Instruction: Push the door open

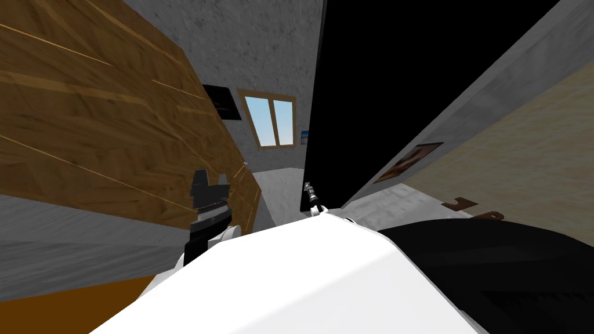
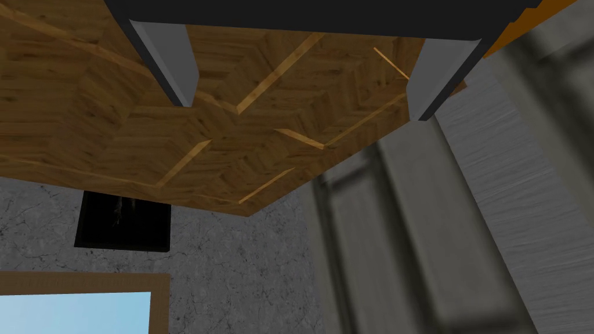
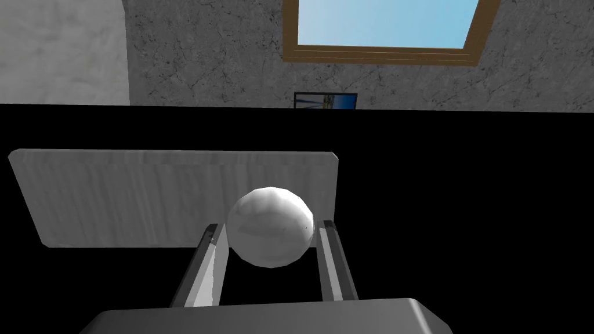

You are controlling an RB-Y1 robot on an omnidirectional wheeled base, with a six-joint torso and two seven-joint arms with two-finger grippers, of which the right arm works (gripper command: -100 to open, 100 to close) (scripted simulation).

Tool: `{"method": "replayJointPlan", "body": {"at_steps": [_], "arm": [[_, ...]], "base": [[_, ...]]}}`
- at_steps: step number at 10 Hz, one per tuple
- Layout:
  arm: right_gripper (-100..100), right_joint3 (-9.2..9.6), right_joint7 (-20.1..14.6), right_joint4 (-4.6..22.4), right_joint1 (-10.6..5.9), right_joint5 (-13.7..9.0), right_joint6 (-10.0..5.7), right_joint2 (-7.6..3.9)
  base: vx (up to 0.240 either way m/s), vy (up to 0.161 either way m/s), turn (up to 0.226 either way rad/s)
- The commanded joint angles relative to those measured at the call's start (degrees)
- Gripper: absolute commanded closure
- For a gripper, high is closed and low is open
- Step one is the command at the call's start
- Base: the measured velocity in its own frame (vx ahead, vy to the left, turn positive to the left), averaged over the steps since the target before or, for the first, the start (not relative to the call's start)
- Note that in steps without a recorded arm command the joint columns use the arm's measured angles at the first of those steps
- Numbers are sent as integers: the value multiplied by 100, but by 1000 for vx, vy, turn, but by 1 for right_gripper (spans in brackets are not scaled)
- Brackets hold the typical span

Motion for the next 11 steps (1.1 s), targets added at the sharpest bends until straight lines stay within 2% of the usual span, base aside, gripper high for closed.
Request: {"method": "replayJointPlan", "body": {"at_steps": [1, 2, 4, 5, 11], "arm": [[100, -49, -13, 171, -69, -27, -99, -69], [100, -167, 31, 174, -62, -100, -100, -115], [100, -197, 42, 174, -60, -119, -100, -127], [-100, -179, 31, 290, -95, -115, -187, -107], [-100, -186, 38, 244, -128, -136, -120, -17]], "base": [[-5, -15, 26], [125, 37, -50], [147, 42, -94], [-79, 67, -35], [-201, 83, -44]]}}
